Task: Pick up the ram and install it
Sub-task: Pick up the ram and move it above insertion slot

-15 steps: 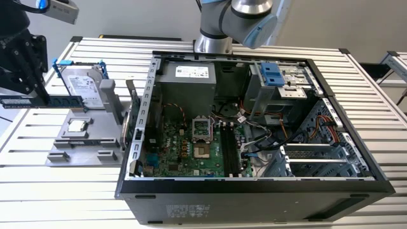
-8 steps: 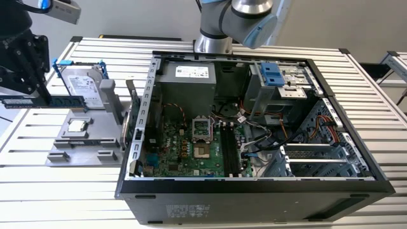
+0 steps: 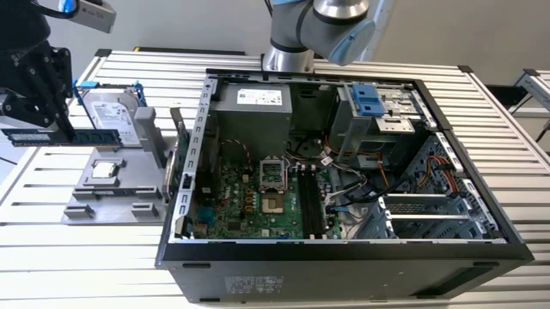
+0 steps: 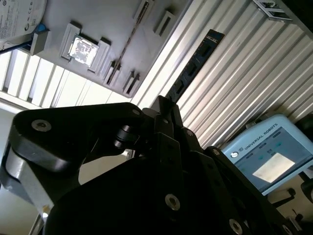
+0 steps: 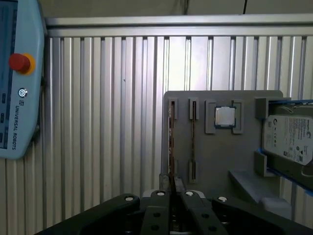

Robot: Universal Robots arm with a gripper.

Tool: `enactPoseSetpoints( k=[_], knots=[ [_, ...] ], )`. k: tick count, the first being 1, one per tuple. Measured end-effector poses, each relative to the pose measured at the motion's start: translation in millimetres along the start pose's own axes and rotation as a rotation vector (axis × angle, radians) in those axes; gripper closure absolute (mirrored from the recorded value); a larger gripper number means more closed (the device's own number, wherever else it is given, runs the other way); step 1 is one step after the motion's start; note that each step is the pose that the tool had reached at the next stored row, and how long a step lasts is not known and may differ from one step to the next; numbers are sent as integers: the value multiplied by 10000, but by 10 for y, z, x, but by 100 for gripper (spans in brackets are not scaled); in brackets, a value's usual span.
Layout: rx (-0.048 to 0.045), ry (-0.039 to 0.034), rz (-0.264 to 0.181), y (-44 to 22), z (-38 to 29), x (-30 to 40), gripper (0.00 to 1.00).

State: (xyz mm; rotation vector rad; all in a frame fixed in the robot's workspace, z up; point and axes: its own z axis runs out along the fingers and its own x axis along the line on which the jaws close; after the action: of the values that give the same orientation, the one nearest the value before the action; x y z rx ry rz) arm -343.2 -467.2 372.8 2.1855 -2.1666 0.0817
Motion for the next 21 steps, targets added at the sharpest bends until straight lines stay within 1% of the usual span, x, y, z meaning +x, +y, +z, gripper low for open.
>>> enactPoseSetpoints(
  k=[21],
  knots=[
    [0,-1,0,-226,-1,2,100]
  ],
)
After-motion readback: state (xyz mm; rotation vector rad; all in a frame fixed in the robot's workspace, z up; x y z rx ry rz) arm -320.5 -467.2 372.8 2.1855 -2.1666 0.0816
